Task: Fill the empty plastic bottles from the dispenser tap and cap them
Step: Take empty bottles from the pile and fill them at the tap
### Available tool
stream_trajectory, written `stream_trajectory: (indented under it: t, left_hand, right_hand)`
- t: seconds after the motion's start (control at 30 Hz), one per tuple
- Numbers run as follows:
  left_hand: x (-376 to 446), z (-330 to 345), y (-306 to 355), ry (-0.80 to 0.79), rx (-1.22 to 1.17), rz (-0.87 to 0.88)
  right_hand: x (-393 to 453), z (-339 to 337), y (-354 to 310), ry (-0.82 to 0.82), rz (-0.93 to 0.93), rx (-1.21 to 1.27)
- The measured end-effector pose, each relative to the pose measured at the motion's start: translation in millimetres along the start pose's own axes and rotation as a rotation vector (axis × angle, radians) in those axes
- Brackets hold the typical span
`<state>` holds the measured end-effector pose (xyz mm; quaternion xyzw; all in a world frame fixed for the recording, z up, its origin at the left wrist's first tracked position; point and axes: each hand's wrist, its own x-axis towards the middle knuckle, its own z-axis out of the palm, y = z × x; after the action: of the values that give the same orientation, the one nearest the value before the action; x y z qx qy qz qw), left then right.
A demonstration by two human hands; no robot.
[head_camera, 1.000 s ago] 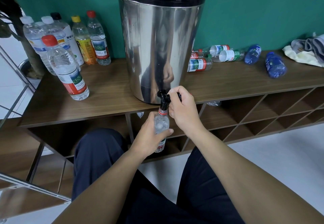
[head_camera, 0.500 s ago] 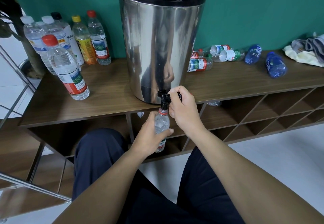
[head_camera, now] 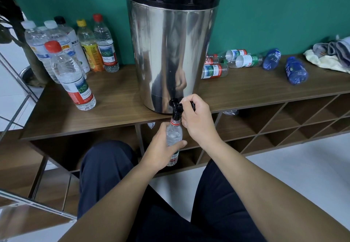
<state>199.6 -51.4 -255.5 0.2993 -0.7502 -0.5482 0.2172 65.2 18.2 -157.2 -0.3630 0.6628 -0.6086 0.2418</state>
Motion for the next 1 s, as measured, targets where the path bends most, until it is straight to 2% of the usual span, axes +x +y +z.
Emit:
stream_trajectory:
  t: [0.57,0.63,0.73,0.87,1.0]
  left_hand:
    - [-1.8,-0.9,2.4,-0.005,-0.006,-0.005]
    - [-1.7,-0.9,2.8,-0.005,-0.008,-0.004]
    - [-1.7,-0.2,2.7,0.001,-0.018,0.001]
    - [-1.4,0.4,1.9,0.013,-0.019,0.006]
    - [-1.0,1.2,2.2,0.017,-0.037,-0.003]
  right_hand:
    - [4.5,-5.2,-1.6,0.01,-0.05,-0.131]
    - [5.4,-6.8,-6.2,0.026,-0.101,-0.214]
    - [4.2,-8.8,-19.3,0.052,-0.22,-0.473]
    - [4.7,-9.5,-30.2,0.03,-0.308,-0.606]
    - [4.1,-4.7,-36.0,-0.012,-0.493,-0.951]
